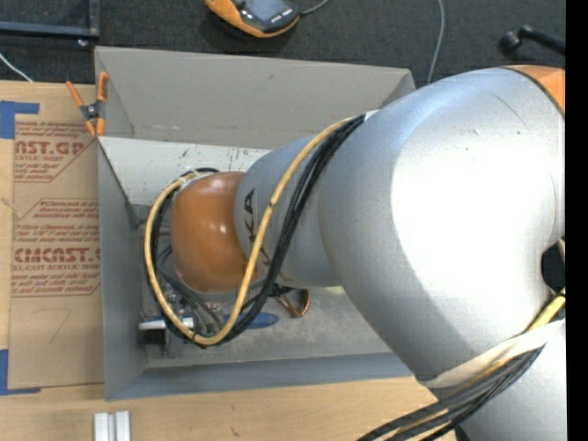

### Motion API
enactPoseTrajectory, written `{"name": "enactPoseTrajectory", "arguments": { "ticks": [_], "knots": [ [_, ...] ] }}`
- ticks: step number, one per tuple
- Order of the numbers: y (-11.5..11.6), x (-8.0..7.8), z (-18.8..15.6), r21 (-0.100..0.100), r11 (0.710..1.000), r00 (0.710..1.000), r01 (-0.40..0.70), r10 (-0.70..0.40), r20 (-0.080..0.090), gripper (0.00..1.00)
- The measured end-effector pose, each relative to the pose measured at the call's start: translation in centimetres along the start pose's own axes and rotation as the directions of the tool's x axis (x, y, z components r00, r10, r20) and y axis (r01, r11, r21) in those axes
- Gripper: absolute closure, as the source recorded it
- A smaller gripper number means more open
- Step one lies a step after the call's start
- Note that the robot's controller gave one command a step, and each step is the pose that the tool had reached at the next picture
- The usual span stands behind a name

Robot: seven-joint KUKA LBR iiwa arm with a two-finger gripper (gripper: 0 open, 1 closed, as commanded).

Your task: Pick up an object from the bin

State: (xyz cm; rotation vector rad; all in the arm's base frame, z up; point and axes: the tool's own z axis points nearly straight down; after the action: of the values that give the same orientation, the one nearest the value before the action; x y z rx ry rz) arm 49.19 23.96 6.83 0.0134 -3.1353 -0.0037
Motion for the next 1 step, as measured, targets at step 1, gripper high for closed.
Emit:
{"name": "enactPoseTrajectory", "arguments": {
  "ticks": [1],
  "knots": [
    [0.00,0.00,0.00,0.000,1.000,1.000,0.000,0.000,0.000,1.00]
  ]
}}
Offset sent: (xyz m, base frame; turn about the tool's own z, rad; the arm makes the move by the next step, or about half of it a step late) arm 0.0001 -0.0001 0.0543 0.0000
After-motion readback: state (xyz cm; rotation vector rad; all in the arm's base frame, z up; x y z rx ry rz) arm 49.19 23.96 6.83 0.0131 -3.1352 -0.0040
